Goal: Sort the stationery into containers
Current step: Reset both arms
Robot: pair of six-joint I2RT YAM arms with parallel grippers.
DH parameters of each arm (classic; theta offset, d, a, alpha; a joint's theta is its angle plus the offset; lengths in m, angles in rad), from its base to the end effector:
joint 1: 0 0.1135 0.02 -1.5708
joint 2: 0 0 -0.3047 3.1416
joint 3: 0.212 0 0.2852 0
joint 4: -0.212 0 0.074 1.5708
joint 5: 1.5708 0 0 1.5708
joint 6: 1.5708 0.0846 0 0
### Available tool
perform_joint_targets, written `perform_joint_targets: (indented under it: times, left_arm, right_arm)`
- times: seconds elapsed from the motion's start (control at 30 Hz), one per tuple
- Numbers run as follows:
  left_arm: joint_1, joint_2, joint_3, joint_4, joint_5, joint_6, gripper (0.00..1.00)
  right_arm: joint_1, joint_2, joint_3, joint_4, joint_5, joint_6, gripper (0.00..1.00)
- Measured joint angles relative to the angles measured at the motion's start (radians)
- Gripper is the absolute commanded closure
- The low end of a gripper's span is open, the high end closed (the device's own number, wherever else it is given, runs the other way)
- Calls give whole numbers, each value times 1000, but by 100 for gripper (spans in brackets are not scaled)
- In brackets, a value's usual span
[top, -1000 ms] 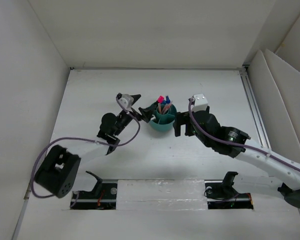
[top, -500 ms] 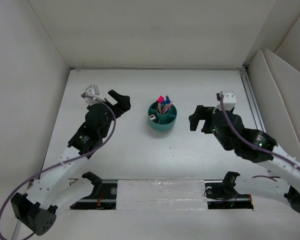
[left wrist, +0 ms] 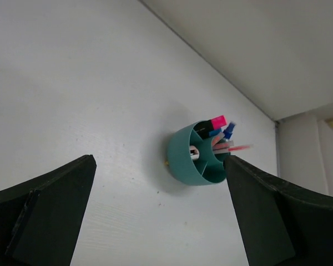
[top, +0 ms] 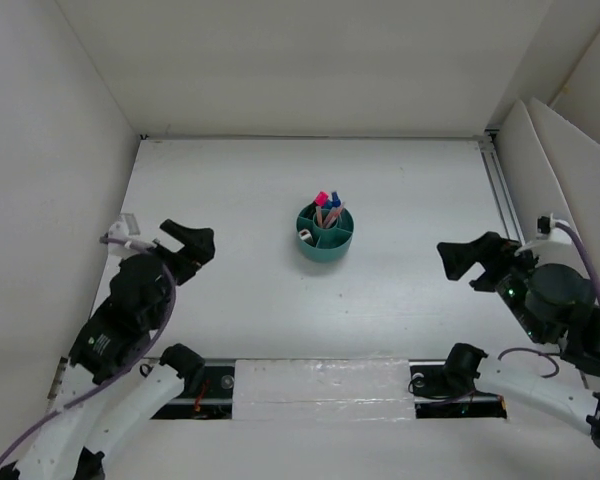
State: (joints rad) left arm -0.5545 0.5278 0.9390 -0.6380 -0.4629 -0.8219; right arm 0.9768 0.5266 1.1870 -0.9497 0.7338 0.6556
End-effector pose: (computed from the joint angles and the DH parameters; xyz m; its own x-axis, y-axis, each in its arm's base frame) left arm 0.1340 -0.0386 0.3998 -0.2043 -0.6443 -0.7369 -0.0711 0.7606 -0.6453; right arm 0.0867 0.0272 0.4460 -0.2827 0.3903 -0.8762 -0.1057 0.8952 0.4329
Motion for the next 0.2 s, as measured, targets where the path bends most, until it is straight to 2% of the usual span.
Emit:
perform_joint_targets:
  times: [0.2]
  left_arm:
    - [0, -196, -40, 7, -45, 20, 0]
  right_arm:
    - [0, -27, 0, -29, 6, 12, 0]
